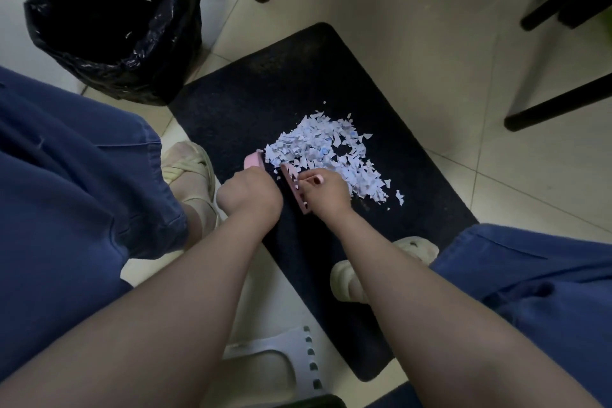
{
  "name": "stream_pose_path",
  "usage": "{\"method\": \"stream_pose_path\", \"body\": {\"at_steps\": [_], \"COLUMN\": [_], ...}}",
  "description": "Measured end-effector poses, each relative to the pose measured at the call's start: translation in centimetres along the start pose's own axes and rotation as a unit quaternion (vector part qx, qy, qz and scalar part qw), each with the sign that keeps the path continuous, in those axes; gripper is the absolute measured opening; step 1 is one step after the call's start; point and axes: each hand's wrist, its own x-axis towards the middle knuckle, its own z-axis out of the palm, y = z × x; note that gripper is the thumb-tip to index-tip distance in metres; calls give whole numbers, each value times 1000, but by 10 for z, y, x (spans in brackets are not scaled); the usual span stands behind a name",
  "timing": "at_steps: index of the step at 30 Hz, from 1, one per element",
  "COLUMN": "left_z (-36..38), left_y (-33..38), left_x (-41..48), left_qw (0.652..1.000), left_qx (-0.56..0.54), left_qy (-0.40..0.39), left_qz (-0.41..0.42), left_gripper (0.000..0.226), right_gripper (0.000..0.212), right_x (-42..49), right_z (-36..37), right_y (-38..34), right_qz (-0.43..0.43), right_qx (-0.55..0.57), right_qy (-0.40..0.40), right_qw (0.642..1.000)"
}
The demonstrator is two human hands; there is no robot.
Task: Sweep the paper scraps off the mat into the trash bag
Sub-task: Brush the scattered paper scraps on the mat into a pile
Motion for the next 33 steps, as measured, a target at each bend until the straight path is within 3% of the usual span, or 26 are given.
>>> {"method": "stream_pose_path", "body": {"at_steps": [5, 7, 11, 17, 20, 23, 26, 33], "left_z": [-6, -11, -16, -16, -18, -16, -15, -24], "left_y": [1, 6, 8, 7, 9, 1, -9, 1], "left_x": [13, 16, 23, 27, 26, 26, 27, 28], "left_qw": [1000, 1000, 1000, 999, 1000, 1000, 999, 999], "left_qx": [-3, 2, -6, -18, -13, -1, 5, -23], "left_qy": [-18, -22, -18, -7, -15, -16, -15, -34], "left_qz": [-11, -10, -19, -25, -24, -19, -30, -35], "left_gripper": [41, 47, 36, 28, 29, 30, 30, 34], "right_gripper": [12, 14, 17, 19, 16, 16, 14, 32], "right_x": [24, 32, 38, 33, 30, 38, 48, 54], "right_z": [19, 16, -4, -3, 13, 33, 36, -11], "right_y": [-4, -1, 6, -10, -24, -33, -34, -5], "right_qz": [11, 24, 83, 78, 20, -27, -3, 134], "right_qx": [-34, -35, 8, 20, 10, -38, -42, -3], "right_qy": [-49, -11, 102, 170, 120, 21, -12, 158], "right_qw": [998, 999, 991, 982, 993, 999, 999, 978]}}
